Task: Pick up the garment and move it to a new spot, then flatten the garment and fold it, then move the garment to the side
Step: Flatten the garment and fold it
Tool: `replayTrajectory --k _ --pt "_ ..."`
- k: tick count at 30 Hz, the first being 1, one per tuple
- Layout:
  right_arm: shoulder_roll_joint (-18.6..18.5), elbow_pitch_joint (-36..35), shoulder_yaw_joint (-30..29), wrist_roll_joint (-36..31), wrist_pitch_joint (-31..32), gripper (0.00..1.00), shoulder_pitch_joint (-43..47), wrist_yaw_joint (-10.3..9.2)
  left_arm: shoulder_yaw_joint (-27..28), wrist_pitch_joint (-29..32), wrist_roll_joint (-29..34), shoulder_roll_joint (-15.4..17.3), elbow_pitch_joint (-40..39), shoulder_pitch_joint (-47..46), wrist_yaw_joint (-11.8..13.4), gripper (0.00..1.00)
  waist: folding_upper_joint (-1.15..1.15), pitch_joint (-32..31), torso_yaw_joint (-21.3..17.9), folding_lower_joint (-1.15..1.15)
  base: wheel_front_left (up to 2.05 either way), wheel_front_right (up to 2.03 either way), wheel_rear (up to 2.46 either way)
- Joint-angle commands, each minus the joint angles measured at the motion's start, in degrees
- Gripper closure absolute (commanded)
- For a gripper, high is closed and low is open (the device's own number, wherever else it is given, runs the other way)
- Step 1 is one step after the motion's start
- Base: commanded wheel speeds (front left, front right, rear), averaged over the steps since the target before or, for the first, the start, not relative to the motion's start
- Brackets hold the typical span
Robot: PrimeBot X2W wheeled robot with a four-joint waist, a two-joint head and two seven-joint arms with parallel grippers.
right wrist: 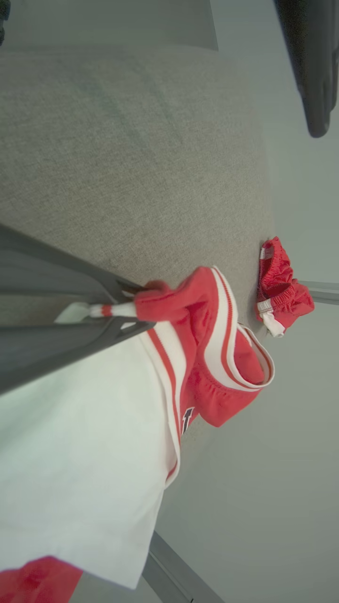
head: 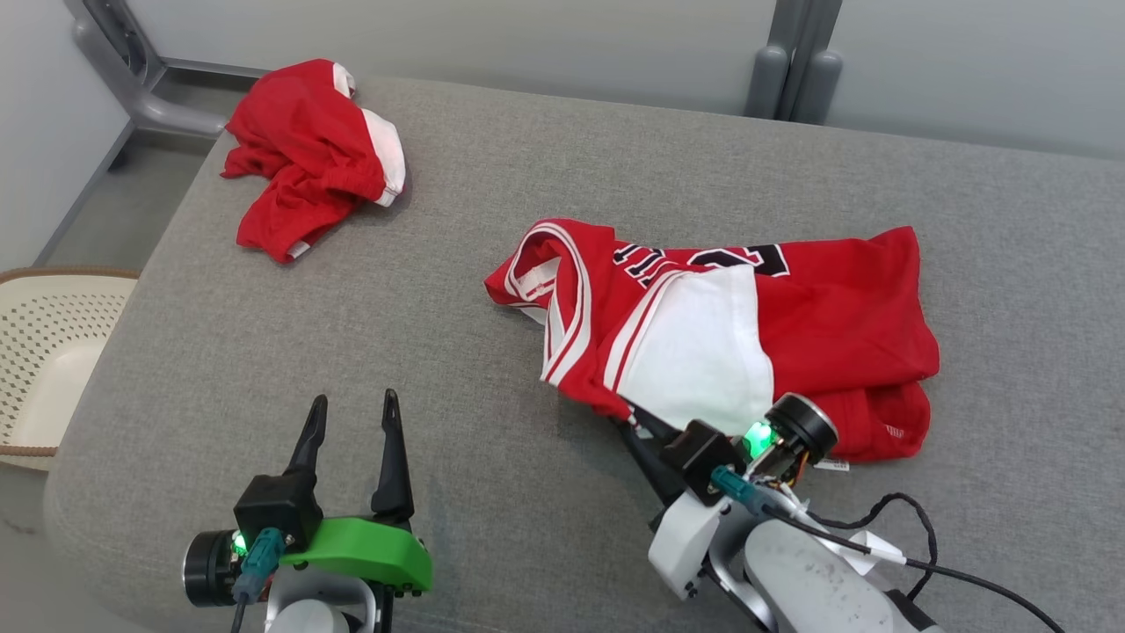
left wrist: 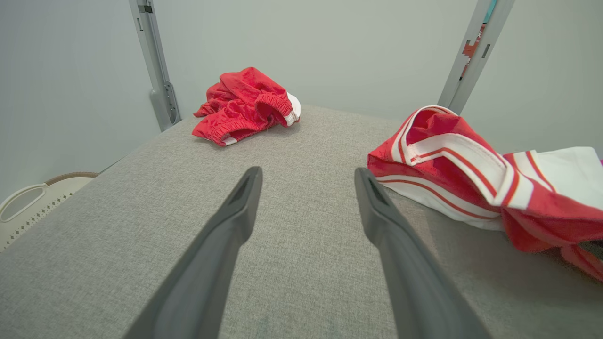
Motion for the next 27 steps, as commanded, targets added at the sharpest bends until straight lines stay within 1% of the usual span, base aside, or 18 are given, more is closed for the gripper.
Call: replayTrajectory --k 1,4,10,11,12,13,16,20,24,27 --pt "-0.13 0.69 1.30 0.49 -0.18 1.00 0.61 -0.08 0.13 -0.03 0.14 0.46 -0.19 0.38 0.18 0.00 0.00 0.12 0.20 0.00 0.00 0.00 0.00" --pt "-0.07 1.64 4.18 2.97 -0.18 1.00 1.27 -0.08 0.23 -0.03 0.15 0.50 -0.26 0.36 0.23 0.00 0.00 0.31 0.28 0.00 0.00 0.00 0.00" --pt "-0.04 2.03 9.09 5.71 -0.18 1.00 1.22 -0.08 0.30 -0.03 0.22 0.53 -0.06 0.50 0.40 0.00 0.00 0.27 -0.40 0.00 0.00 0.00 0.00" --pt "-0.03 1.88 9.93 6.16 -0.18 0.76 1.33 -0.08 0.32 -0.03 0.24 0.54 -0.04 0.48 0.43 0.00 0.00 0.21 -0.62 0.00 0.00 0.00 0.00" --pt "-0.03 1.58 11.15 6.65 -0.18 0.07 1.48 -0.08 0.30 -0.03 0.21 0.54 -0.01 0.44 0.41 0.00 0.00 0.10 -0.87 0.00 0.00 0.00 0.00" --pt "-0.03 1.32 12.02 7.04 -0.18 0.00 1.60 -0.08 0.28 -0.03 0.19 0.55 0.06 0.42 0.37 0.00 0.00 -0.04 -1.10 0.00 0.00 0.00 0.00" --pt "-0.12 0.60 13.98 8.11 -0.18 0.00 1.91 -0.08 0.32 -0.03 0.14 0.58 0.28 0.34 0.38 0.00 0.00 -0.71 -2.00 0.00 0.00 0.00 0.00" --pt "-0.10 -1.67 12.67 8.66 -0.17 0.00 2.31 -0.08 0.43 -0.03 0.15 0.69 0.09 0.86 0.50 0.00 0.00 -2.01 -3.63 0.00 0.00 0.00 0.00" --pt "-0.10 -4.48 8.31 8.39 -0.17 0.00 3.72 -0.08 0.45 -0.03 0.21 0.82 -0.05 1.12 0.49 0.00 0.00 -3.64 -5.37 0.00 0.00 0.00 0.00" --pt "-0.12 -5.67 3.38 7.73 -0.18 0.00 4.85 -0.08 0.21 -0.03 0.25 0.85 -0.22 1.49 0.55 0.00 0.00 -4.79 -6.55 0.00 0.00 0.00 0.00"
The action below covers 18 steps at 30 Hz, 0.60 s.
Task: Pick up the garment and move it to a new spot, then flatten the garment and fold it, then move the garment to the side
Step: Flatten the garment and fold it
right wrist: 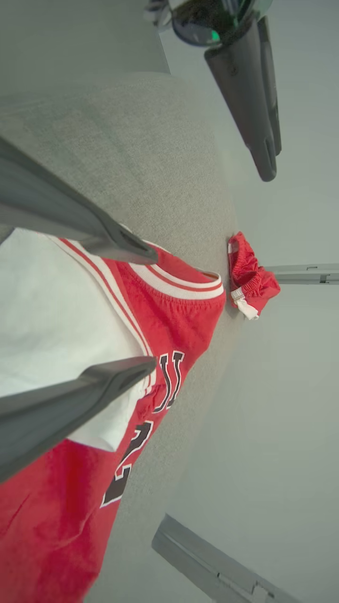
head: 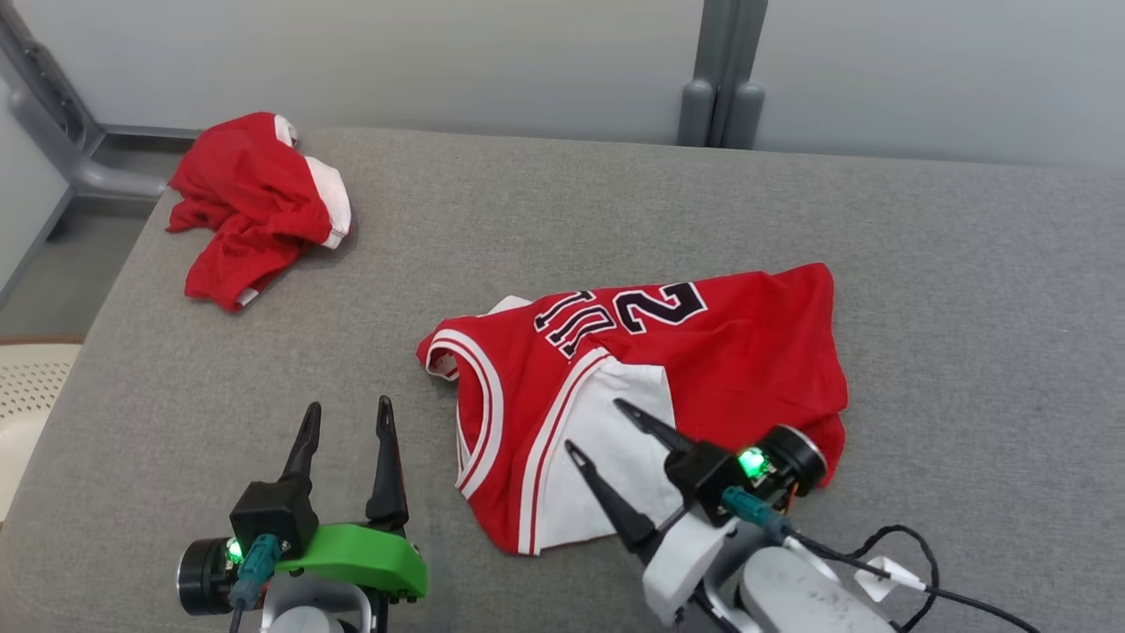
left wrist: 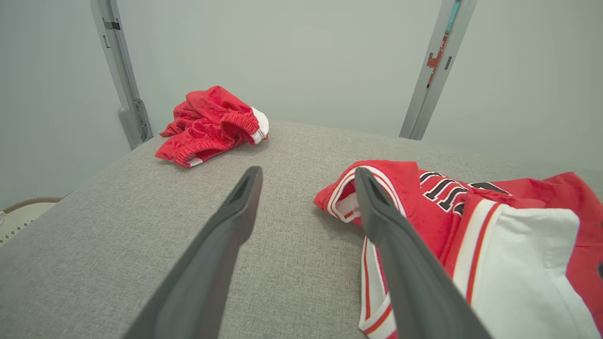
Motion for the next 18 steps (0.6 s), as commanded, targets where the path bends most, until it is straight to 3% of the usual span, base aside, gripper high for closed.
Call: replayTrajectory --k 1,12,18 --pt "-0.18 -0.11 -2.28 -0.95 -0.18 0.00 0.97 -0.08 -0.01 -0.03 0.25 0.39 -0.22 0.97 0.18 0.00 0.00 -1.79 -1.77 0.00 0.00 0.00 0.00" --pt "-1.18 7.77 -26.59 -9.46 -0.15 0.00 0.12 -0.08 -0.69 0.20 -0.07 0.80 -1.19 1.34 0.46 0.00 0.00 -1.64 -1.91 0.00 0.00 0.00 0.00" --pt "-2.88 15.06 -32.07 -11.79 0.38 0.00 -2.07 -0.08 -0.91 0.26 -0.13 1.06 -1.61 0.14 0.50 0.00 0.00 0.94 0.17 0.00 0.00 0.00 0.00"
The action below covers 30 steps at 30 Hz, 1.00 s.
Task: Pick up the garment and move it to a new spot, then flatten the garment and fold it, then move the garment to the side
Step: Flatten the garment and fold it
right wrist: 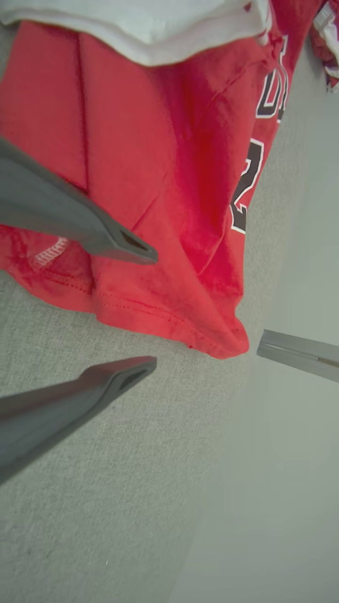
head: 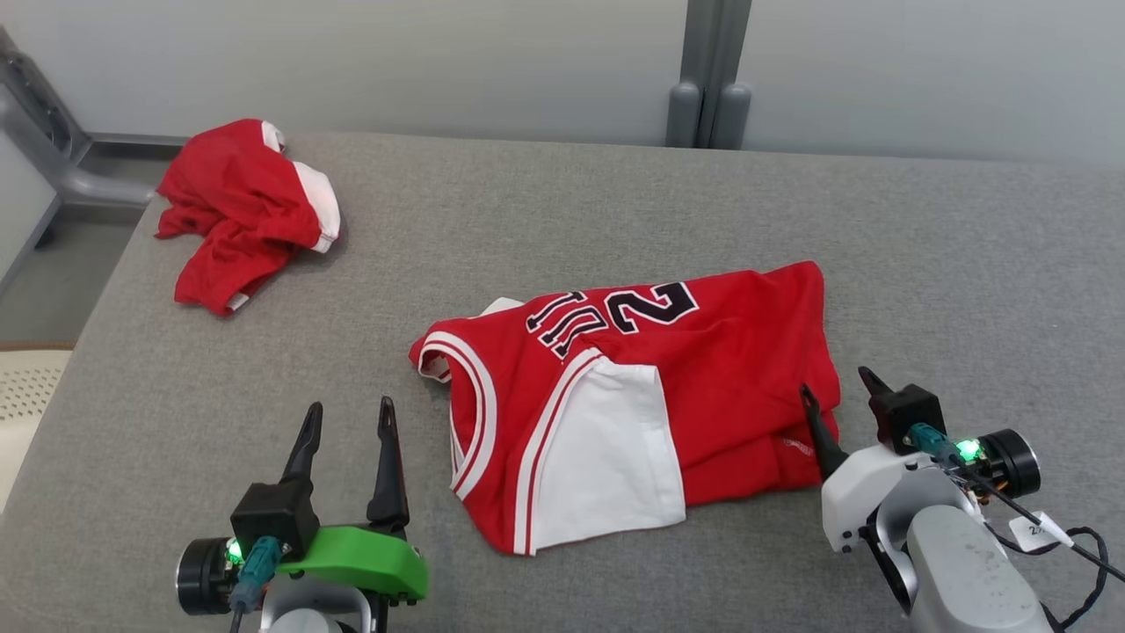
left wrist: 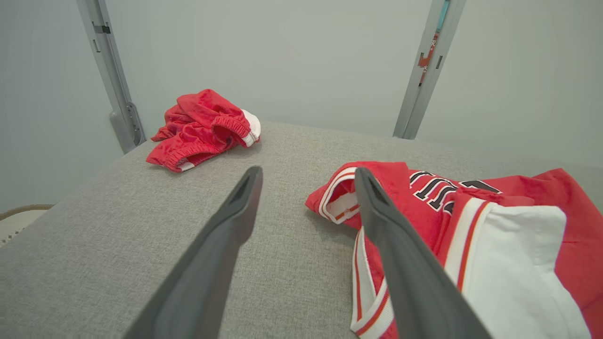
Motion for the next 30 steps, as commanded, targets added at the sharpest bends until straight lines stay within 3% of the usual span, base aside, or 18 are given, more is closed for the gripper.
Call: replayTrajectory --k 1,10,11,12,15,22,30 --pt "-0.26 1.36 -0.73 -0.37 0.15 0.00 -1.05 -0.08 -0.01 -0.11 0.02 0.39 -0.32 -0.58 0.17 0.00 0.00 1.69 1.55 0.00 0.00 0.00 0.00" --pt "0.48 11.00 -0.52 3.19 0.21 0.00 -4.73 -0.08 -0.09 -0.24 -0.19 0.64 -0.11 -1.44 0.39 0.00 0.00 3.33 3.32 0.00 0.00 0.00 0.00" --pt "0.45 11.47 -0.13 3.47 0.07 0.10 -4.96 -0.08 -0.08 -0.25 -0.19 0.67 -0.08 -1.48 0.43 0.00 0.00 3.36 3.36 0.00 0.00 0.00 0.00" --pt "0.59 11.88 0.34 4.02 -0.03 0.51 -5.27 -0.08 -0.04 -0.27 -0.17 0.72 -0.06 -1.50 0.46 0.00 0.00 3.38 3.36 0.00 0.00 0.00 0.00" --pt "0.82 12.11 1.09 5.47 -0.30 1.00 -6.26 -0.08 0.07 -0.33 -0.20 0.79 0.03 -1.45 0.62 0.00 0.00 3.36 3.13 0.00 0.00 0.00 0.00" --pt "-0.21 8.45 1.24 5.76 -0.55 1.00 -8.85 -0.08 -0.23 -0.43 -0.18 0.72 0.14 -1.40 0.69 0.00 0.00 2.97 2.00 0.00 0.00 0.00 0.00" --pt "-4.42 4.58 0.68 4.89 -0.54 1.00 -15.54 -0.08 -0.88 -0.37 -0.36 0.57 0.61 -1.24 0.64 0.00 0.00 1.86 1.40 0.00 0.00 0.00 0.00"
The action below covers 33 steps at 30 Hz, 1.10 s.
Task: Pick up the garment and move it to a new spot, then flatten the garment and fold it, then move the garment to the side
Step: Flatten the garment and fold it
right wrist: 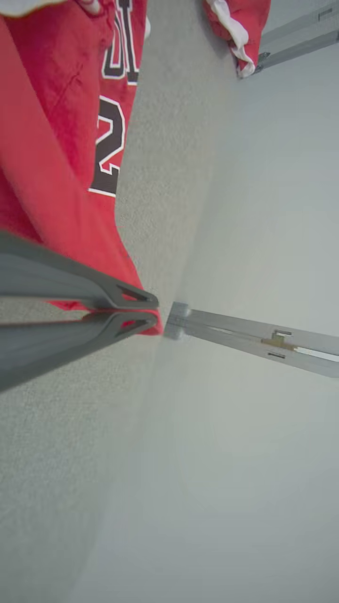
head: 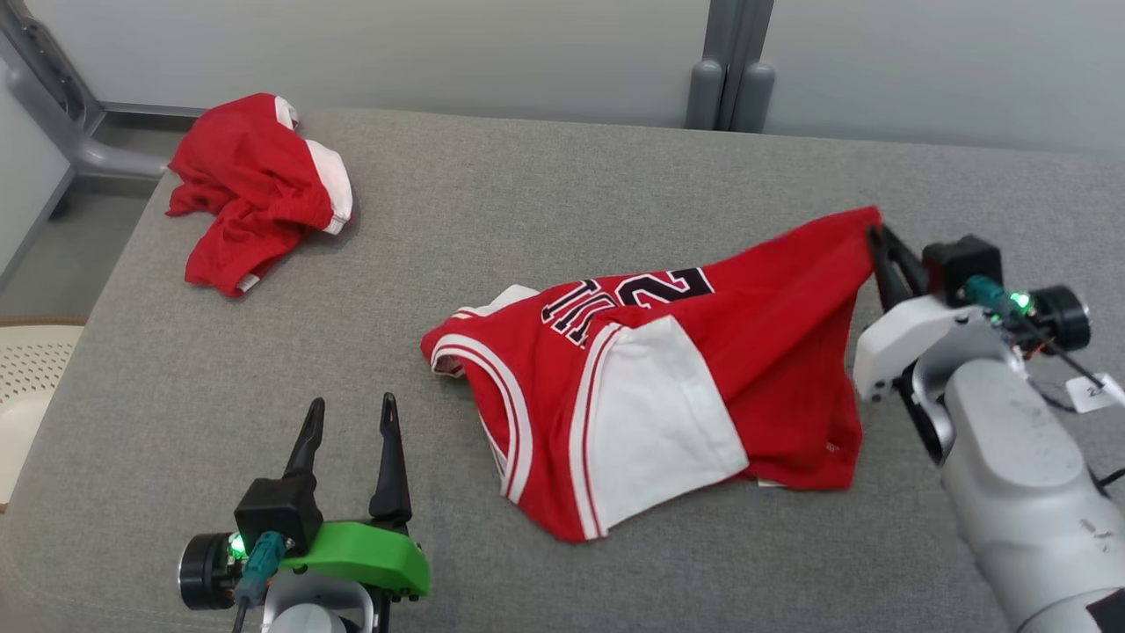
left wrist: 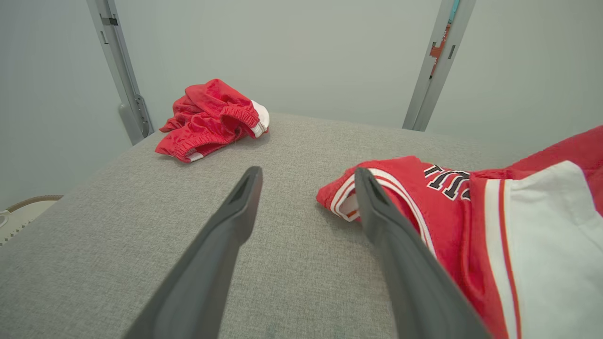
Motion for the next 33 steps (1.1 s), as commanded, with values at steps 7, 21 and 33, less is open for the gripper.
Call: replayTrajectory --k 7,21,33 --pt "-3.34 -2.96 -2.86 -0.32 -0.18 1.00 -2.77 -0.09 -0.11 -0.22 -0.41 0.37 0.38 1.08 0.29 0.00 0.00 -1.72 -1.00 0.00 0.00 0.00 0.00" --pt "-0.47 -4.90 -10.66 1.41 -0.19 1.00 18.71 -0.09 -0.39 0.11 -0.56 1.44 -0.71 2.30 0.66 0.00 0.00 -2.16 -4.69 0.00 0.00 0.00 0.00" --pt "2.85 -6.07 -14.78 -2.11 -0.18 0.00 23.27 -0.09 -1.12 1.31 -0.32 2.33 -2.09 2.04 1.19 0.00 0.00 -1.86 -6.64 0.00 0.00 0.00 0.00"
